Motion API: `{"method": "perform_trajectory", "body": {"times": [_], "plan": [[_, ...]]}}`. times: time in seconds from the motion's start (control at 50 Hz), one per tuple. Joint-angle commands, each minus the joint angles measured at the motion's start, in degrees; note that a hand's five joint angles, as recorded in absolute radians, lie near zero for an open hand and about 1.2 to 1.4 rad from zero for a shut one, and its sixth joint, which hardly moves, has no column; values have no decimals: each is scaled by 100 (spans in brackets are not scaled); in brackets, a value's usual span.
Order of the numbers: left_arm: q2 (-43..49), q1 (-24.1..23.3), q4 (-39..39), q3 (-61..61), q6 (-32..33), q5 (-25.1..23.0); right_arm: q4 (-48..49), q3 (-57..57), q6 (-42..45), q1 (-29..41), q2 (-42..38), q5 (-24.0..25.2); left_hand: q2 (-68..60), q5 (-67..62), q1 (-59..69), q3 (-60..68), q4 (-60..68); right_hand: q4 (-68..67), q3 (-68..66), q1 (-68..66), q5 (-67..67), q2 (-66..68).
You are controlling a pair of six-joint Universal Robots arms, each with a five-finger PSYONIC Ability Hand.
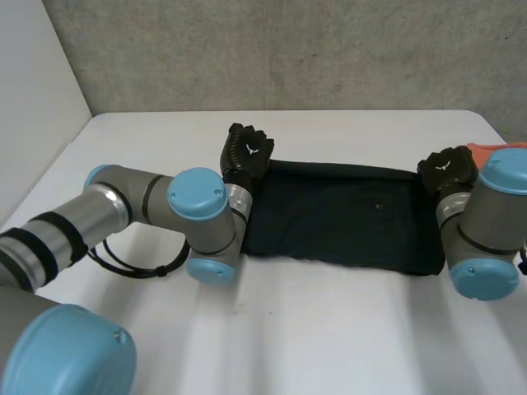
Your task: Fold the laundry.
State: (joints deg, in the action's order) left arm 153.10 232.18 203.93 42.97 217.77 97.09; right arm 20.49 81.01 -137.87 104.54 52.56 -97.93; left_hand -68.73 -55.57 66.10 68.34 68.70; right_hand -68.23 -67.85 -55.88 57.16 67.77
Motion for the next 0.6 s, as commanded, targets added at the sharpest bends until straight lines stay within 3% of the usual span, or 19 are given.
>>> {"method": "perform_trajectory", "body": {"times": [0.02, 0.04, 0.14, 0.24, 0.34, 0.48, 0.6], "plan": [[467, -14, 51, -483, -24, -234, -54, -288, -74, 85, -335, -183, 4671, 4355, -4408, -4632, -4668, 4531, 4493, 3296, -4424, -4486], [458, -23, 51, -448, -24, -243, -45, -270, -74, 85, -326, -191, 5873, 5557, -5610, -5834, -5870, 5823, 5785, 4588, -5716, -5777], [160, -120, 77, -53, -59, -235, -1, -68, -336, 76, 25, -156, 5873, 5557, -5610, -5834, -5870, 5823, 5785, 4588, -5716, -5777], [-674, -137, 51, 711, -348, -217, -124, 230, -759, 32, 894, -16, 5873, 5557, -5610, -5834, -5870, 5823, 5785, 4588, -5716, -5777], [-1975, -85, 33, 1950, -1086, -252, -914, 731, -1102, -3, 1782, 555, 5873, 5557, -5610, -5834, -5870, 5823, 5785, 4588, -5716, -5777], [-3231, -58, -151, 3495, -1763, -261, -2486, 1284, -2031, -494, 2161, 1388, 5873, 5557, -5610, -5834, -5870, 5823, 5785, 4588, -5716, -5777], [-3830, -50, -275, 4359, -2045, -270, -2270, 1926, -2376, -733, 2153, 2137, 5873, 5557, -5610, -5834, -5870, 5580, 5543, 4345, -5474, -5535]]}}
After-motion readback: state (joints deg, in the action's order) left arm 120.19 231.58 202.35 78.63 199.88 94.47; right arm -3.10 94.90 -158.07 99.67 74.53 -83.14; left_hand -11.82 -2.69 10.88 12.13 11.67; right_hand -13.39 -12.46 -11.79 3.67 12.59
